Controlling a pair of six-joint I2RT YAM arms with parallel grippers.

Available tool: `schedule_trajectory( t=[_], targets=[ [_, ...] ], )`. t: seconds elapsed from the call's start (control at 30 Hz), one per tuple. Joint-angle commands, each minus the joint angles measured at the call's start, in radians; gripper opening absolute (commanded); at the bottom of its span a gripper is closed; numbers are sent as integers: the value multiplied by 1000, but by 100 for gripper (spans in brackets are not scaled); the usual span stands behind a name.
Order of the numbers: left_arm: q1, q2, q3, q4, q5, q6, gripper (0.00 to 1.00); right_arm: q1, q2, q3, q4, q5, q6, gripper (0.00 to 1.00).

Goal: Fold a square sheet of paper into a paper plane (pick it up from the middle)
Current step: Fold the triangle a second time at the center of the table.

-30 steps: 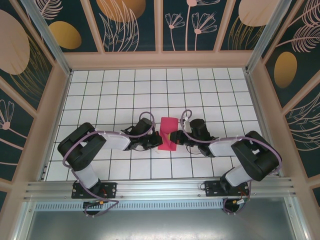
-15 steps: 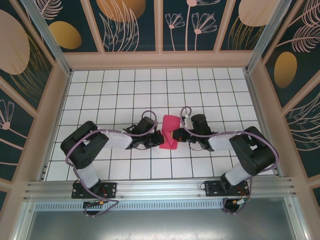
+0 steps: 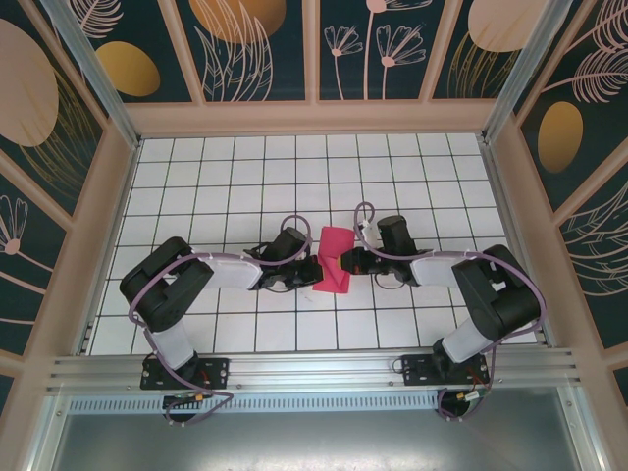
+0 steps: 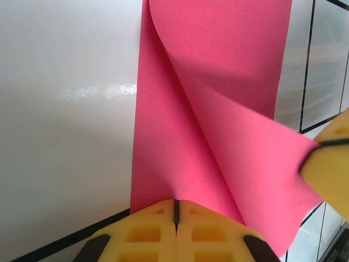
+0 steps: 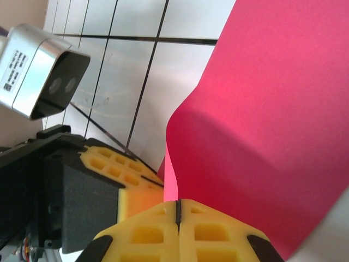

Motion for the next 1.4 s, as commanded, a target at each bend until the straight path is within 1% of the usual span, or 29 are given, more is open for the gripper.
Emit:
schedule_trajectory(
  t=[0.0,0.13,0.2,0.27,0.4,0.6,0.77,0.9,1.07,1.37],
  targets=[
    [-1,27,0,-74,-43,22,0,-4,-79,8,-68,-59,-43,4],
    [-1,38,12,-62,-31,18,0,-6,-103,-2,-109,-89,-63,4],
    [-1,46,14,-58,-24,18,0,-5,-95,-5,-110,-142,-68,4],
    [-1,46,15,-57,-22,19,0,-4,-95,-11,-106,-126,-65,4],
    [0,46,14,-58,-21,22,0,-11,-53,26,-153,-27,-80,4],
    [0,48,7,-58,-21,21,0,-24,-5,60,-143,5,-91,5],
    [-1,52,11,-57,-15,24,0,-33,35,75,-139,-4,-105,5],
    [-1,56,11,-55,-15,23,0,-39,34,83,-173,20,-125,6],
    [-1,59,10,-53,-12,20,0,-57,46,92,-191,19,-146,6],
    [-1,59,11,-55,-8,19,0,-71,97,147,-224,-22,-208,7]
  ],
)
